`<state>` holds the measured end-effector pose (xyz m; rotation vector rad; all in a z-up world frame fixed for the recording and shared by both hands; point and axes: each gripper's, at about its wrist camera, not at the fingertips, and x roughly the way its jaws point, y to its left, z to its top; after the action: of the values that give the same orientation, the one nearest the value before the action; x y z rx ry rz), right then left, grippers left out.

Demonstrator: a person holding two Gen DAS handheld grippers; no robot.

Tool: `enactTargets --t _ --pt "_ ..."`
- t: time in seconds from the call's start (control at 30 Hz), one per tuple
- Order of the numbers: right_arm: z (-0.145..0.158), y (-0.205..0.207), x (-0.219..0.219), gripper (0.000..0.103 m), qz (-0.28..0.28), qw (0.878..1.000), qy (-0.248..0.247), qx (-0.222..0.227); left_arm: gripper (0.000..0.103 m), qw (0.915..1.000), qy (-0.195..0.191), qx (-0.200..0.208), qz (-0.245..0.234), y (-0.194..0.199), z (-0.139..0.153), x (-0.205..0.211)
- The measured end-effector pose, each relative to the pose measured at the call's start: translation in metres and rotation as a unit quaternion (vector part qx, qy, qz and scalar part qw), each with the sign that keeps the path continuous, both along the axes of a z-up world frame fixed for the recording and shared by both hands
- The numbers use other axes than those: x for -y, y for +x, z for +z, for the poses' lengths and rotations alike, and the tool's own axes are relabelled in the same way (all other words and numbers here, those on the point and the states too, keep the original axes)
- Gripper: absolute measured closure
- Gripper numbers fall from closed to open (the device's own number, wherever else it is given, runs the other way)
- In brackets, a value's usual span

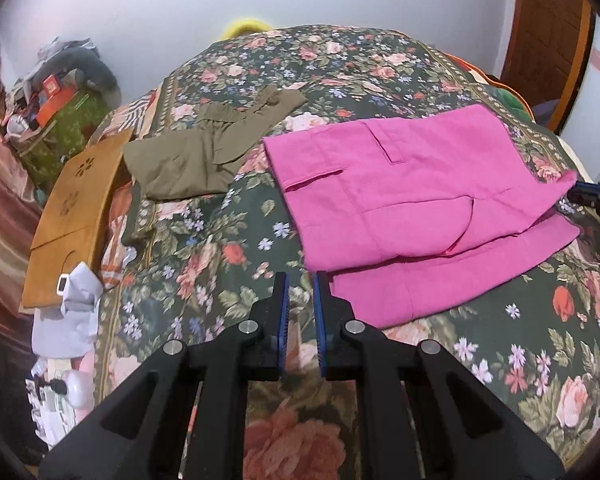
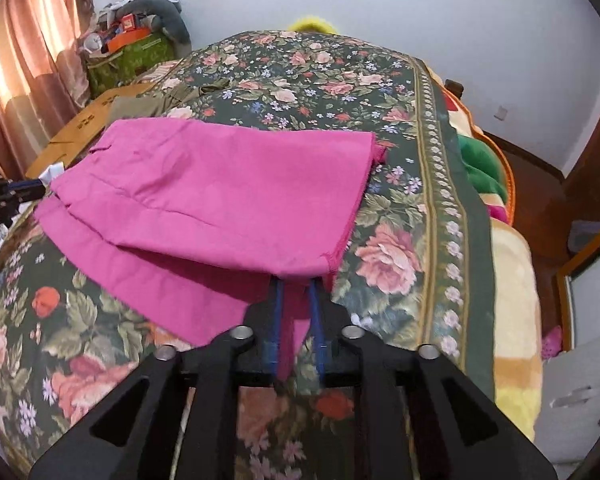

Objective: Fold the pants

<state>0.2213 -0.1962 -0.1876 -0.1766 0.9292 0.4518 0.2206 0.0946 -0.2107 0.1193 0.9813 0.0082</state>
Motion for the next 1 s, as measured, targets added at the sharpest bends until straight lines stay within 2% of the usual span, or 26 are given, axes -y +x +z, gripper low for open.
enactTargets --t 0.03,0.07,0.1,0.13,0.17,0.2,0.27,0.4,0.5,0.63,0.73,0.87,0.93,1.0 --pt "0.003 -0.003 0.002 0.071 0.0 1.0 -0.002 0.001 0.086 1.0 -0.004 -0.004 0.004 -0.001 0.002 -0.003" --pt "0.006 -0.005 0.003 0.062 0.001 1.0 -0.001 0.006 0.078 1.0 -0.006 -0.005 0.006 -0.002 0.005 -0.005" --pt "0.009 -0.008 0.003 0.056 0.001 1.0 0.0 0.012 0.066 0.9999 -0.007 -0.004 0.009 -0.002 0.008 -0.006" --pt "0.013 -0.012 0.002 0.054 0.002 1.0 -0.002 0.022 0.059 0.9999 -0.008 -0.003 0.011 -0.002 0.01 -0.007" --pt "0.019 -0.016 0.001 0.047 0.006 0.999 -0.008 0.034 0.046 0.9999 -0.008 0.0 0.013 -0.002 0.013 -0.007" --pt "0.023 -0.019 -0.001 0.04 0.011 0.999 -0.012 0.043 0.039 0.9999 -0.009 0.004 0.014 -0.003 0.016 -0.007" --pt "0.032 -0.023 -0.005 0.033 0.02 0.998 -0.013 0.061 0.033 0.9998 -0.015 0.013 0.01 -0.003 0.024 -0.004" --pt "0.039 -0.024 -0.022 0.031 0.054 0.996 0.001 0.065 0.018 0.9996 -0.018 0.02 -0.006 0.001 0.035 0.009" --pt "0.034 -0.02 -0.042 0.031 0.09 0.995 0.004 0.046 0.018 0.9993 -0.019 0.014 -0.028 0.007 0.037 0.025" --pt "0.013 -0.013 -0.073 0.031 0.135 0.99 -0.025 0.023 0.018 0.9985 -0.009 -0.003 -0.055 0.017 0.028 0.046" --pt "-0.001 -0.006 -0.084 0.033 0.144 0.988 -0.046 -0.003 0.018 0.9967 0.009 -0.012 -0.079 0.021 0.018 0.063" --pt "-0.005 0.008 -0.088 0.035 0.151 0.988 -0.031 -0.028 0.018 0.9926 0.028 -0.029 -0.114 0.027 0.004 0.081" --pt "-0.005 0.013 -0.089 0.041 0.156 0.987 -0.021 -0.04 0.018 0.991 0.034 -0.036 -0.124 0.031 -0.004 0.088" --pt "-0.007 0.015 -0.091 0.057 0.165 0.985 -0.008 -0.05 0.018 0.9901 0.034 -0.041 -0.13 0.034 -0.008 0.092"
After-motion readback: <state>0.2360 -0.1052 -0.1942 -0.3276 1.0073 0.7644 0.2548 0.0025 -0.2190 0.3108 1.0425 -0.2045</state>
